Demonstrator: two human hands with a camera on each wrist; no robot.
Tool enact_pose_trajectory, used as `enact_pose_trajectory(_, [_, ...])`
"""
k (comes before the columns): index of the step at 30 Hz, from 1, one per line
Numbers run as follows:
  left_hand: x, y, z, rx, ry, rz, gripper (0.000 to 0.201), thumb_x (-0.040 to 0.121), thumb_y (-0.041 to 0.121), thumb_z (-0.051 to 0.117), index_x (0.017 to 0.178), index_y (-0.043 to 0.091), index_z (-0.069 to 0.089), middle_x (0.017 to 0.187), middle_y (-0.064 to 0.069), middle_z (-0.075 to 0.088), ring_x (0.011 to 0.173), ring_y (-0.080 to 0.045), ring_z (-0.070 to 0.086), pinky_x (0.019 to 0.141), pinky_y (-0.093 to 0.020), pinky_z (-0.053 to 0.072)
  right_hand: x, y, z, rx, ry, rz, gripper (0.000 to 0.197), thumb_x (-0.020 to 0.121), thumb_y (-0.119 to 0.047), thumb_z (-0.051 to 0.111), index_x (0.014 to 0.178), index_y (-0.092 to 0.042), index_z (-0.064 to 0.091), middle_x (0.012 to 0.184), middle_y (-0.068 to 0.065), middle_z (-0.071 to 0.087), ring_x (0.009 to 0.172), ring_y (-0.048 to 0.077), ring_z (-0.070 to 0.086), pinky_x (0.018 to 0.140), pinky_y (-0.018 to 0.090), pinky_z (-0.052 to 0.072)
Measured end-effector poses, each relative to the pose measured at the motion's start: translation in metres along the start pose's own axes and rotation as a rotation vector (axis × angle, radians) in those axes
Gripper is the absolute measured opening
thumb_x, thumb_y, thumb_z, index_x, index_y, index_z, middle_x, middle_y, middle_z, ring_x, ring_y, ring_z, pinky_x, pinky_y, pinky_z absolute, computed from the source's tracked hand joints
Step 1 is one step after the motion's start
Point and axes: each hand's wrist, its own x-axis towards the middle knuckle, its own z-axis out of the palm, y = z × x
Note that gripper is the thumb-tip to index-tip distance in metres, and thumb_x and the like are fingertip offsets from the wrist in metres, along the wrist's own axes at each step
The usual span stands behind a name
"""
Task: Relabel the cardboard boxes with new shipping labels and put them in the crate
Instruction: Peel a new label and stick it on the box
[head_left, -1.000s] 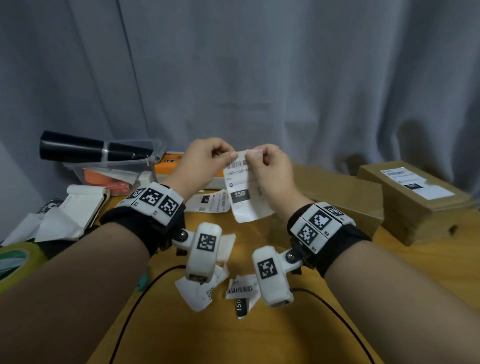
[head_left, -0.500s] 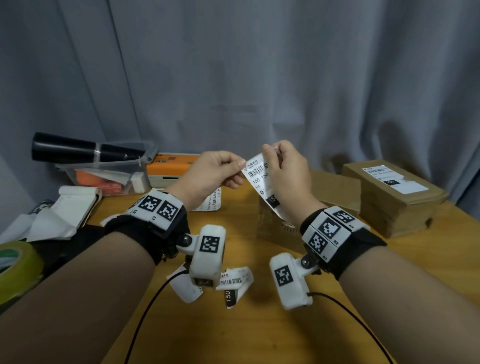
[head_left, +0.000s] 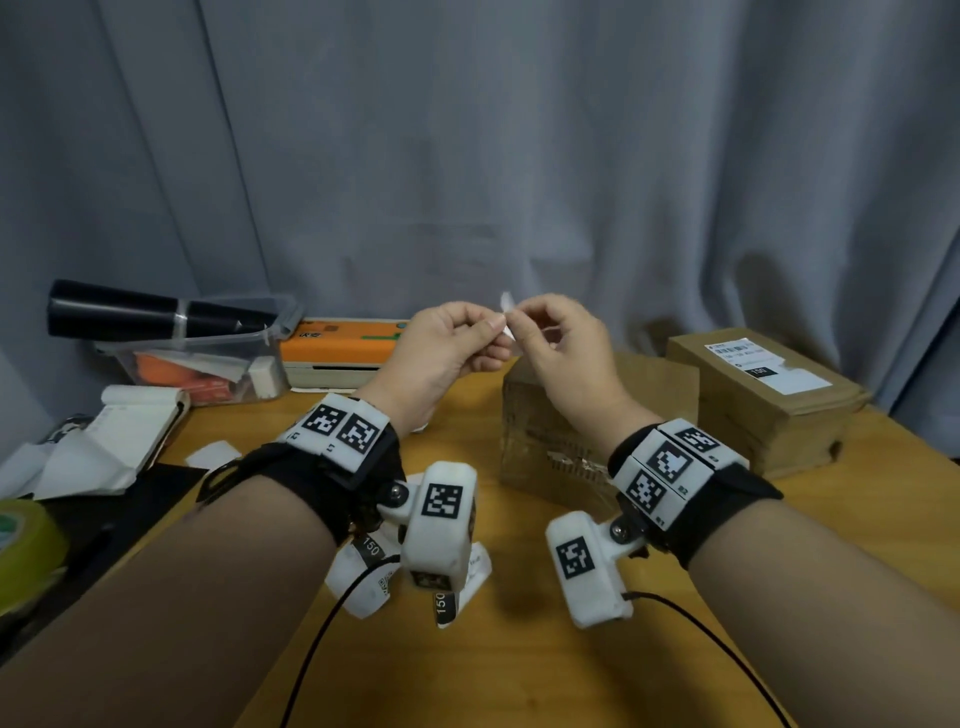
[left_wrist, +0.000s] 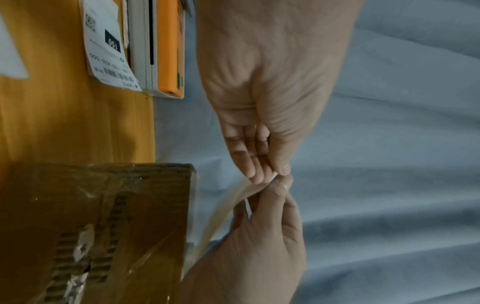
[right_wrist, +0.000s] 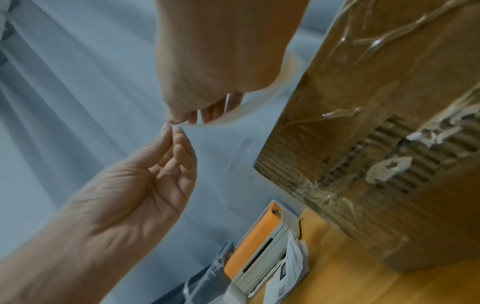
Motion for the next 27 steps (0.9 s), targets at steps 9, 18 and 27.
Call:
enact_pose_trajectory(9, [0.005, -0.007, 0.002, -0.052, 0.033, 0.09, 0.014, 0.095, 0.008, 0.051, 0.098, -0.001, 0.062, 0.088, -0.008, 0.064, 0.087, -0.016, 0.062, 0.079, -0.021, 0.051, -0.001, -0.003, 0.006, 0.31, -0.016, 0.015, 0.017, 0.091, -0.001, 0.057, 0.101, -0.002, 0.07, 0.092, 0.001, 0.07, 0.082, -0.002, 0.066, 0.079, 0.014, 0.052])
enact_pose_trajectory(18, [0.003, -0.006, 0.001, -0.02, 0.064, 0.113, 0.013, 0.095, 0.008, 0.051, 0.095, 0.002, 0.063, 0.087, -0.007, 0.065, 0.085, -0.013, 0.062, 0.079, -0.019, 0.052, 0.0, -0.004, 0.011, 0.32, -0.018, 0.04, 0.016, 0.091, -0.003, 0.056, 0.101, -0.004, 0.069, 0.09, 0.001, 0.07, 0.082, 0.001, 0.066, 0.079, 0.017, 0.053])
enact_pose_trajectory(27, [0.002, -0.009, -0.001, -0.025, 0.058, 0.136, 0.011, 0.092, 0.01, 0.055, 0.092, 0.008, 0.066, 0.087, -0.005, 0.067, 0.084, -0.01, 0.063, 0.078, -0.019, 0.052, 0.001, -0.004, 0.015, 0.316, -0.006, 0.046, 0.015, 0.092, -0.003, 0.056, 0.1, -0.004, 0.069, 0.089, 0.003, 0.07, 0.081, 0.004, 0.067, 0.077, 0.015, 0.053])
